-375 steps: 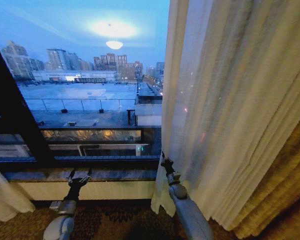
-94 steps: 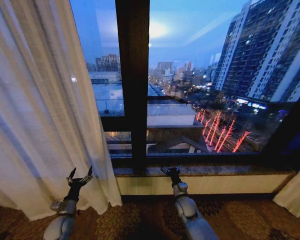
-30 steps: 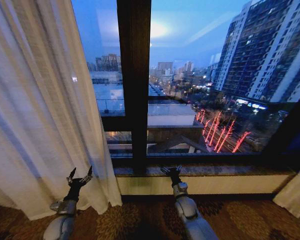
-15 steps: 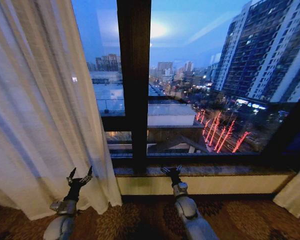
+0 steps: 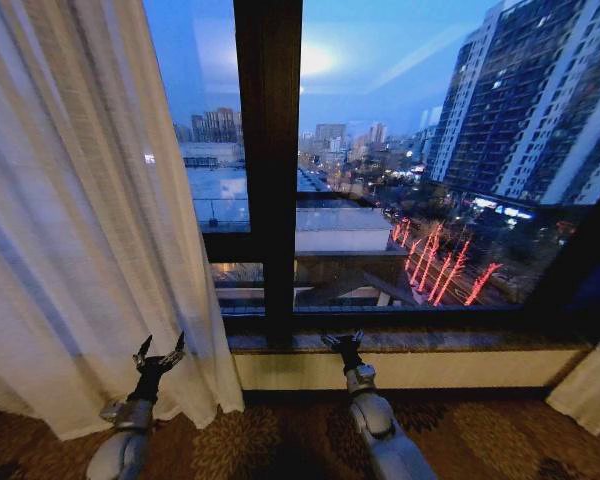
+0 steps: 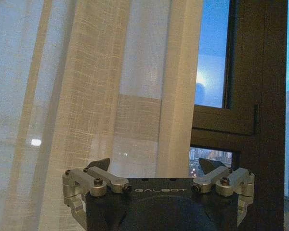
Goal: Open the curtains by pulling them apart, changing their state from closed to fully open.
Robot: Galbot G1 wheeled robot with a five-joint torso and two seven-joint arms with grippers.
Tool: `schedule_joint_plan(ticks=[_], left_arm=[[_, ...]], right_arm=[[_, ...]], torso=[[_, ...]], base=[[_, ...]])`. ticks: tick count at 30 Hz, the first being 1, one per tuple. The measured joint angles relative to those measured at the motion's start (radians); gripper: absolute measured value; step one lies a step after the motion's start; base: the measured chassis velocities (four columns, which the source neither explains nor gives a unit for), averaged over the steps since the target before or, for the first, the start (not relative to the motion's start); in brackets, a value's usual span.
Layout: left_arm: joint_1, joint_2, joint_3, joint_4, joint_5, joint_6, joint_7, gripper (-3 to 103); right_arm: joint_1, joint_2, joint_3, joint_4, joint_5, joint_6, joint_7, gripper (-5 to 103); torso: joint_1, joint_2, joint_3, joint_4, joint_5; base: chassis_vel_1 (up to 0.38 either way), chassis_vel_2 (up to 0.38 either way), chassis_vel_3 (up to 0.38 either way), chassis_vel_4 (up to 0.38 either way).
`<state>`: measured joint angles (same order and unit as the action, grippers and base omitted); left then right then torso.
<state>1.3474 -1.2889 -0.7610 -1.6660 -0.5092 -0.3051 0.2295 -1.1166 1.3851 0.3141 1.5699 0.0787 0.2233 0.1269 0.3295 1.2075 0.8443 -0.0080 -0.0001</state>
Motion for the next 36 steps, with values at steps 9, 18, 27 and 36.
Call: schedule_joint_plan(ticks=[9, 18, 27, 36], left_arm=[[-0.012, -0.027, 0.109, -0.146, 0.060, 0.260, -0.118, 100], [-0.023, -0.051, 0.205, -0.277, 0.116, 0.492, -0.223, 100], [-0.029, -0.064, 0.257, -0.348, 0.145, 0.618, -0.281, 100], [-0.131, 0.041, 0.212, -0.213, 0.220, 0.459, -0.300, 100]], right_arm=[[0.000, 0.000, 0.000, 0.000, 0.000, 0.000, 0.000, 100], [0.000, 0.000, 0.000, 0.000, 0.000, 0.000, 0.000, 100], [0.000, 0.000, 0.000, 0.000, 0.000, 0.000, 0.000, 100], [0.000, 0.000, 0.000, 0.000, 0.000, 0.000, 0.000, 100]], torso=[[0.000, 0.000, 0.000, 0.0000, 0.0001], [0.000, 0.000, 0.000, 0.0000, 0.0002], [0.000, 0.000, 0.000, 0.0000, 0.0002], [0.000, 0.000, 0.000, -0.0001, 0.0005]], base=[[0.000, 0.000, 0.000, 0.000], [0.000, 0.000, 0.000, 0.000], [0.000, 0.000, 0.000, 0.000], [0.000, 0.000, 0.000, 0.000]])
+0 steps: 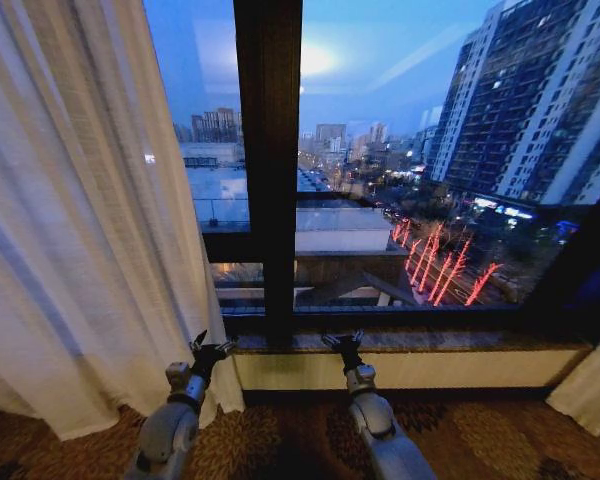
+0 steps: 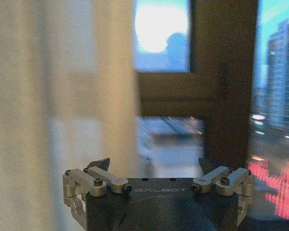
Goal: Open the curtains by pulling them apart, changing their state from closed to fully open.
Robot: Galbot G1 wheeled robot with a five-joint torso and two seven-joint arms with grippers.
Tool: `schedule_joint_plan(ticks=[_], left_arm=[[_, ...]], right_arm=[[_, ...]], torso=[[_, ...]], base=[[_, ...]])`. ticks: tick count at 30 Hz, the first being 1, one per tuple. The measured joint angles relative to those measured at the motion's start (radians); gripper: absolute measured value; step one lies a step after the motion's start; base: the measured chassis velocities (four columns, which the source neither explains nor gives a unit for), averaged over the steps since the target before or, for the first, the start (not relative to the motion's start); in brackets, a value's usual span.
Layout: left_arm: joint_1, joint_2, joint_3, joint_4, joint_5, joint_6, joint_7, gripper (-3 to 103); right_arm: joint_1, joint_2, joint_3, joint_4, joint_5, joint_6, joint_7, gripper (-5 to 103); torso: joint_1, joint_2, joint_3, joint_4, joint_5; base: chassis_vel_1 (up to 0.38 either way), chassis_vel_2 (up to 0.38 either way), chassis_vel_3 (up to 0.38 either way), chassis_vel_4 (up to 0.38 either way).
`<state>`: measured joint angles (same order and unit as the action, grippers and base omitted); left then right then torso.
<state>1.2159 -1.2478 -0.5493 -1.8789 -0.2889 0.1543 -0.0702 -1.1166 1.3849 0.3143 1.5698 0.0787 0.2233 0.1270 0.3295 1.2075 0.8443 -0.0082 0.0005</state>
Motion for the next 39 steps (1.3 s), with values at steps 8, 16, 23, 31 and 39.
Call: schedule_joint_plan(ticks=[8, 16, 23, 31, 39], left_arm=[[-0.013, 0.014, -0.008, 0.031, 0.010, -0.046, 0.000, 100], [0.025, -0.003, -0.065, 0.133, -0.011, -0.252, -0.015, 100], [0.039, -0.015, -0.097, 0.171, 0.014, -0.327, -0.020, 100], [0.043, -0.029, -0.100, 0.203, 0.039, -0.362, -0.022, 100], [0.002, -0.008, -0.071, 0.257, 0.024, -0.364, -0.014, 100]], right_arm=[[0.000, 0.000, 0.000, 0.000, 0.000, 0.000, 0.000, 100], [0.000, 0.000, 0.000, 0.000, 0.000, 0.000, 0.000, 100], [0.000, 0.000, 0.000, 0.000, 0.000, 0.000, 0.000, 100], [0.000, 0.000, 0.000, 0.000, 0.000, 0.000, 0.000, 100], [0.000, 0.000, 0.000, 0.000, 0.000, 0.000, 0.000, 100]], torso=[[0.000, 0.000, 0.000, 0.0000, -0.0004], [0.000, 0.000, 0.000, 0.0005, -0.0008], [0.000, 0.000, 0.000, -0.0003, -0.0002], [0.000, 0.000, 0.000, 0.0001, -0.0006], [0.000, 0.000, 0.000, 0.0001, -0.0005]], base=[[0.000, 0.000, 0.000, 0.000], [0.000, 0.000, 0.000, 0.000], [0.000, 0.000, 0.000, 0.000], [0.000, 0.000, 0.000, 0.000], [-0.064, 0.046, 0.066, -0.041]])
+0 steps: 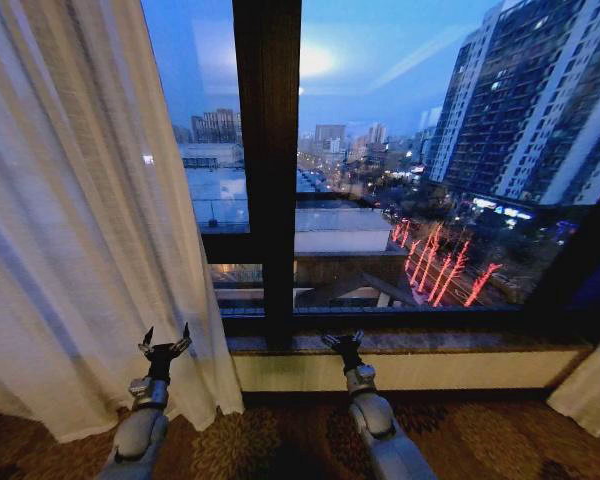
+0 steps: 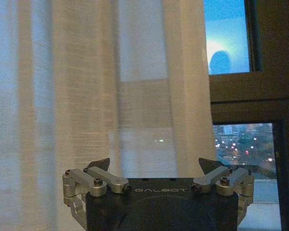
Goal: Open the curtains by pulling them apart, changing their state from closed to fully open.
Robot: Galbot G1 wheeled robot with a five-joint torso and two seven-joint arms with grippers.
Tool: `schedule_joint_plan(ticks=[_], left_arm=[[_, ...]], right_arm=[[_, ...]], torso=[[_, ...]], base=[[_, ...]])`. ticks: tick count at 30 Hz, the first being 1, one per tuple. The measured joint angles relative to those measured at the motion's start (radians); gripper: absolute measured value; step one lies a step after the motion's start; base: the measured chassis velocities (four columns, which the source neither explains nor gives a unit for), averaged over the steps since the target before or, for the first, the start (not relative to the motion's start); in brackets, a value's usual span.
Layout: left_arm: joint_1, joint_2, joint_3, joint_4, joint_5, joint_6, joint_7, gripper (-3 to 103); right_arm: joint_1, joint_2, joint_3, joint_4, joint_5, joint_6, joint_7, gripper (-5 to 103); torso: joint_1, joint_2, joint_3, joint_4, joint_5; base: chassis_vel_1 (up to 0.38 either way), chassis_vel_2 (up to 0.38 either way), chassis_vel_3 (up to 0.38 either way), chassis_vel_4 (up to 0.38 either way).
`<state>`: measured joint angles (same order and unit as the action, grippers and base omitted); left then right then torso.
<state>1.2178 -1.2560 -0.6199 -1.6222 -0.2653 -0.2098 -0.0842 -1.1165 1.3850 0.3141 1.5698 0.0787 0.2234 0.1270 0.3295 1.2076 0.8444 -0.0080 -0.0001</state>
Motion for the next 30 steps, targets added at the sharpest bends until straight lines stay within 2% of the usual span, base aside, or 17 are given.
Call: schedule_joint_plan(ticks=[6, 10, 15, 18, 23, 25, 30], left_arm=[[-0.067, 0.019, 0.048, 0.046, -0.038, -0.001, 0.015, 100], [-0.166, 0.043, 0.087, 0.106, -0.049, 0.000, 0.023, 100], [-0.218, 0.066, 0.107, 0.143, -0.062, 0.005, 0.028, 100], [-0.281, 0.080, 0.150, 0.195, -0.091, 0.017, 0.032, 100], [-0.354, 0.072, 0.204, 0.259, -0.096, 0.022, 0.039, 100], [-0.368, 0.065, 0.217, 0.266, -0.096, 0.025, 0.044, 103], [-0.386, 0.047, 0.233, 0.285, -0.094, 0.032, 0.068, 95]], right_arm=[[0.000, 0.000, 0.000, 0.000, 0.000, 0.000, 0.000, 100], [0.000, 0.000, 0.000, 0.000, 0.000, 0.000, 0.000, 100], [0.000, 0.000, 0.000, 0.000, 0.000, 0.000, 0.000, 100], [0.000, 0.000, 0.000, 0.000, 0.000, 0.000, 0.000, 100], [0.000, 0.000, 0.000, 0.000, 0.000, 0.000, 0.000, 100], [0.000, 0.000, 0.000, 0.000, 0.000, 0.000, 0.000, 100], [0.000, 0.000, 0.000, 0.000, 0.000, 0.000, 0.000, 100]], torso=[[0.000, 0.000, 0.000, 0.0000, -0.0002], [0.000, 0.000, 0.000, -0.0003, -0.0001], [0.000, 0.000, 0.000, 0.0001, 0.0001], [0.000, 0.000, 0.000, 0.0000, 0.0000], [0.000, 0.000, 0.000, 0.0000, 0.0000], [0.000, 0.000, 0.000, -0.0002, 0.0000], [0.000, 0.000, 0.000, -0.0001, 0.0000]], base=[[-0.050, 0.044, 0.059, -0.030], [0.000, 0.000, 0.000, 0.000], [0.000, 0.000, 0.000, 0.000], [0.000, 0.000, 0.000, 0.000], [0.000, 0.000, 0.000, 0.000], [0.000, 0.000, 0.000, 0.000], [0.000, 0.000, 0.000, 0.000]])
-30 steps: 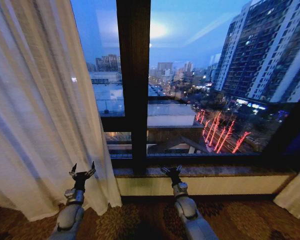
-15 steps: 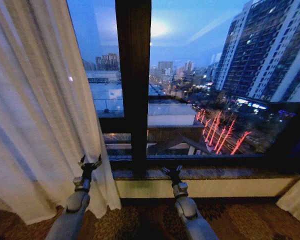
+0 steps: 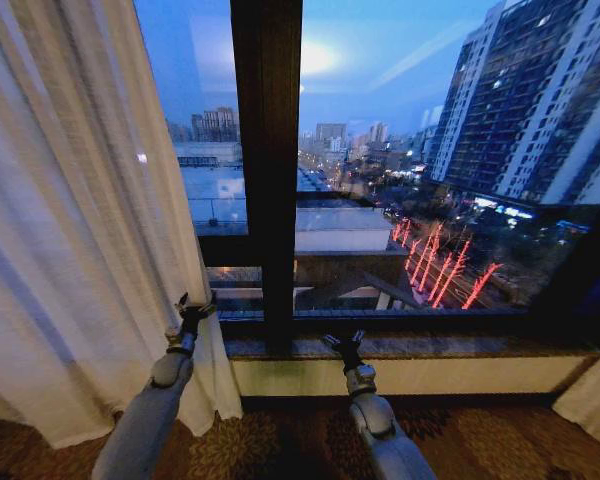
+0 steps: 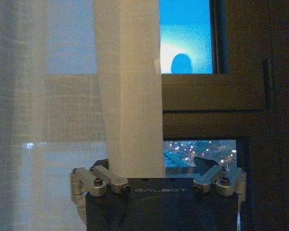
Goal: Open the curtains by pulling them apart, changing their state from closed to fully open.
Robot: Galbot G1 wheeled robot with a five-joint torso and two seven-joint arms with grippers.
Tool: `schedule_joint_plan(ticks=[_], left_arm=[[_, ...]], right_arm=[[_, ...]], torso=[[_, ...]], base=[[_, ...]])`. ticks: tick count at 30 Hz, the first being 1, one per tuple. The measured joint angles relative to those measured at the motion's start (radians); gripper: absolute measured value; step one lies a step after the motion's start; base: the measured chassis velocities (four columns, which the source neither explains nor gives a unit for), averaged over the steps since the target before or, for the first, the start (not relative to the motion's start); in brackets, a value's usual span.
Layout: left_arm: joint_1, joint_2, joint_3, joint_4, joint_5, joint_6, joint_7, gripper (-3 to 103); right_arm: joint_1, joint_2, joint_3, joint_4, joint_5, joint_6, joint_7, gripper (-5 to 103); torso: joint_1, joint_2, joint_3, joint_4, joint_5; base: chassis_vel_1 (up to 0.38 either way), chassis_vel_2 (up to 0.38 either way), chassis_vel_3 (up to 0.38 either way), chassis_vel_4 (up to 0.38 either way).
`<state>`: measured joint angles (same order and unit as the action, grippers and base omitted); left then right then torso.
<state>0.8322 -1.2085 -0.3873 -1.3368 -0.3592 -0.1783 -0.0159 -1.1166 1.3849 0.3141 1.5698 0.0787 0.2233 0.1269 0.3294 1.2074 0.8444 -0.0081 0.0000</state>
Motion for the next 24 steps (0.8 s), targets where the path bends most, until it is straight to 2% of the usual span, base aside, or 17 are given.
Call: schedule_joint_plan(ticks=[1, 2, 5, 6, 7, 9, 10, 11, 14, 17, 18, 20, 21, 22, 23, 24], left_arm=[[-0.003, -0.002, 0.000, 0.007, 0.002, 0.000, 0.003, 90], [-0.004, -0.002, -0.001, 0.010, 0.004, 0.000, 0.004, 90], [-0.011, 0.001, -0.016, 0.029, 0.010, -0.002, 0.008, 74], [-0.011, 0.001, -0.016, 0.029, 0.010, -0.002, 0.008, 74], [-0.012, 0.004, -0.021, 0.032, 0.010, -0.004, 0.009, 68], [-0.012, 0.006, -0.024, 0.035, 0.010, -0.004, 0.009, 68], [-0.014, 0.011, -0.031, 0.043, 0.009, -0.006, 0.010, 57], [-0.017, 0.014, -0.034, 0.050, 0.009, -0.010, 0.011, 52], [-0.021, 0.014, -0.036, 0.059, 0.008, -0.015, 0.012, 47], [-0.025, 0.009, -0.036, 0.065, 0.007, -0.022, 0.015, 30], [-0.025, 0.009, -0.036, 0.065, 0.007, -0.022, 0.015, 30], [-0.027, 0.007, -0.040, 0.065, 0.004, -0.024, 0.016, 20], [-0.027, 0.007, -0.042, 0.065, 0.003, -0.024, 0.016, 20], [-0.027, 0.008, -0.049, 0.067, 0.003, -0.027, 0.016, 14], [-0.027, 0.008, -0.049, 0.067, 0.003, -0.027, 0.016, 14], [-0.026, 0.010, -0.056, 0.067, 0.002, -0.029, 0.016, 8]], right_arm=[[0.000, 0.000, 0.000, 0.000, 0.000, 0.000, 0.000, 100], [0.000, 0.000, 0.000, 0.000, 0.000, 0.000, 0.000, 100], [0.000, 0.000, 0.000, 0.000, 0.000, 0.000, 0.000, 100], [0.000, 0.000, 0.000, 0.000, 0.000, 0.000, 0.000, 100], [0.000, 0.000, 0.000, 0.000, 0.000, 0.000, 0.000, 100], [0.000, 0.000, 0.000, 0.000, 0.000, 0.000, 0.000, 100], [0.000, 0.000, 0.000, 0.000, 0.000, 0.000, 0.000, 100], [0.000, 0.000, 0.000, 0.000, 0.000, 0.000, 0.000, 100], [0.000, 0.000, 0.000, 0.000, 0.000, 0.000, 0.000, 100], [0.000, 0.000, 0.000, 0.000, 0.000, 0.000, 0.000, 100], [0.000, 0.000, 0.000, 0.000, 0.000, 0.000, 0.000, 100], [0.000, 0.000, 0.000, 0.000, 0.000, 0.000, 0.000, 100], [0.000, 0.000, 0.000, 0.000, 0.000, 0.000, 0.000, 100], [0.000, 0.000, 0.000, 0.000, 0.000, 0.000, 0.000, 100], [0.000, 0.000, 0.000, 0.000, 0.000, 0.000, 0.000, 100], [0.000, 0.000, 0.000, 0.000, 0.000, 0.000, 0.000, 100]], torso=[[0.000, 0.000, 0.000, 0.0000, 0.0000], [0.000, 0.000, 0.000, 0.0000, 0.0000], [0.000, 0.000, 0.000, 0.0001, 0.0000], [0.000, 0.000, 0.000, 0.0001, 0.0000], [0.000, 0.000, 0.000, 0.0000, 0.0000], [0.000, 0.000, 0.000, 0.0000, 0.0000], [0.000, 0.000, 0.000, 0.0001, 0.0000], [0.000, 0.000, 0.000, 0.0002, 0.0000], [0.000, 0.000, 0.000, 0.0002, -0.0001], [0.000, 0.000, 0.000, 0.0001, -0.0001], [0.000, 0.000, 0.000, 0.0001, -0.0001], [0.000, 0.000, 0.000, 0.0000, -0.0001], [0.000, 0.000, 0.000, 0.0000, -0.0001], [0.000, 0.000, 0.000, 0.0001, -0.0001], [0.000, 0.000, 0.000, 0.0001, -0.0001], [0.000, 0.000, 0.000, 0.0000, -0.0001]], base=[[0.000, 0.000, 0.000, 0.000], [0.000, 0.000, 0.000, 0.000], [0.000, 0.000, 0.000, 0.000], [0.000, 0.000, 0.000, 0.000], [0.000, 0.000, 0.000, 0.000], [0.000, 0.000, 0.000, 0.000], [0.000, 0.000, 0.000, 0.000], [0.000, 0.000, 0.000, 0.000], [0.000, 0.000, 0.000, 0.000], [0.000, 0.000, 0.000, 0.000], [0.000, 0.000, 0.000, 0.000], [0.000, 0.000, 0.000, 0.000], [0.000, 0.000, 0.000, 0.000], [0.000, 0.000, 0.000, 0.000], [0.000, 0.000, 0.000, 0.000], [0.000, 0.000, 0.000, 0.000]])
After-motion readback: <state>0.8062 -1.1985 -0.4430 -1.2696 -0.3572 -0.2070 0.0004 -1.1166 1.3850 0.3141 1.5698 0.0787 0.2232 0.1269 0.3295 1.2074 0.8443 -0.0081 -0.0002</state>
